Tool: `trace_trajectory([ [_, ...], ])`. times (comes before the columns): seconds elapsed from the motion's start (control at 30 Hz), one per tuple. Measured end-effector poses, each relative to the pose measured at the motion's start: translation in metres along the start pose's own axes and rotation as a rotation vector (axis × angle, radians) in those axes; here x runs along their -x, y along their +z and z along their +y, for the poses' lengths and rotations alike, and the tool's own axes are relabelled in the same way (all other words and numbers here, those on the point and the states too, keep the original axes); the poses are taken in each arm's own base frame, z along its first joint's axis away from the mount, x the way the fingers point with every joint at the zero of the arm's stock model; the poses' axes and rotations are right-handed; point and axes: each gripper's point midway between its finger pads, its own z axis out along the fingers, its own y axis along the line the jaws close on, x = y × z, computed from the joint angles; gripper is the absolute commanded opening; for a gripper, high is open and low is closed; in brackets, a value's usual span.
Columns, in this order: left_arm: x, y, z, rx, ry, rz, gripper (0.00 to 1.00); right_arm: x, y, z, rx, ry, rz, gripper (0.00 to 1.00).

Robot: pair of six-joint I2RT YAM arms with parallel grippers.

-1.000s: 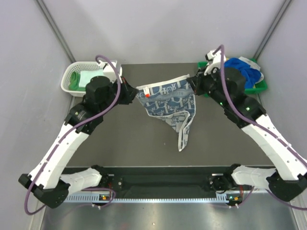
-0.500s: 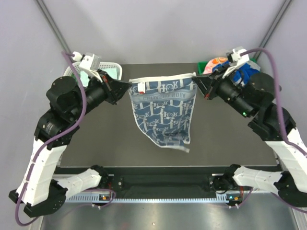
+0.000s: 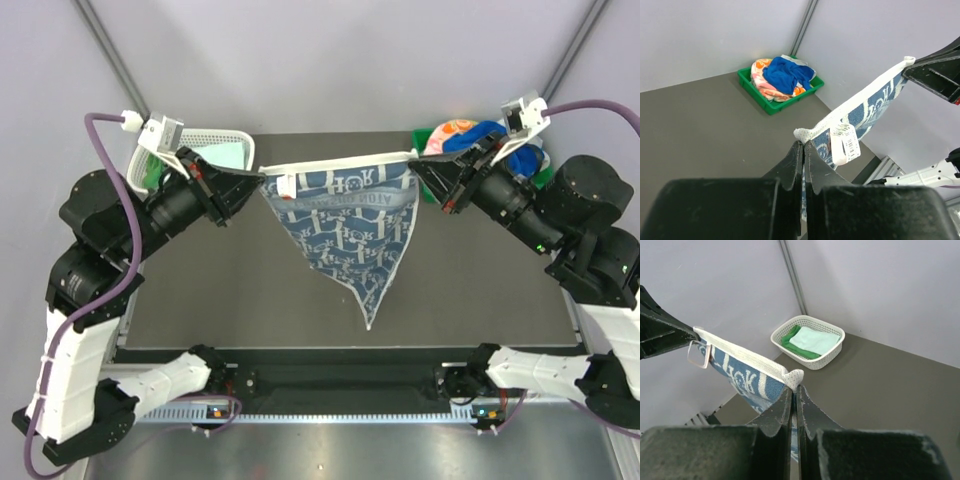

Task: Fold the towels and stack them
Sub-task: Flatten out the crumpled towel

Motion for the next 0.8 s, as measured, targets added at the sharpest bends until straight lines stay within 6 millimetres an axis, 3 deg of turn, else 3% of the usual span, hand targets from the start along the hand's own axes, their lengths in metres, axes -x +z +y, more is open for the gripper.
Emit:
trace_trajectory([
  [0.17, 0.002, -0.001, -0.002, -0.005, -0.01, 0.0, 0.0, -0.003, -0.001, 0.0, -0.002, 0.004, 0.012, 0.0],
  [0.33, 0.007, 0.012, 0.0, 0.009, -0.021, 0.003, 0.0, 0.003, -0.004, -0.001, -0.008, 0.007, 0.005, 0.0],
  [0.53, 0.008, 0.054, 0.02, 0.079, -0.033, 0.025, 0.0, 0.02, 0.011, -0.011, -0.089, -0.012, -0.025, 0.0],
  [0.63, 0.001, 0.087, 0.049, 0.132, -0.074, 0.057, 0.0, 0.015, 0.034, -0.029, -0.147, -0.034, -0.002, 0.0],
  [0.73, -0.011, 0.123, 0.101, 0.214, -0.149, 0.09, 0.0, -0.002, 0.07, -0.08, -0.252, -0.045, 0.051, 0.0],
  [0.8, -0.028, 0.149, 0.145, 0.273, -0.213, 0.127, 0.0, -0.027, 0.103, -0.12, -0.295, -0.03, 0.12, 0.0],
])
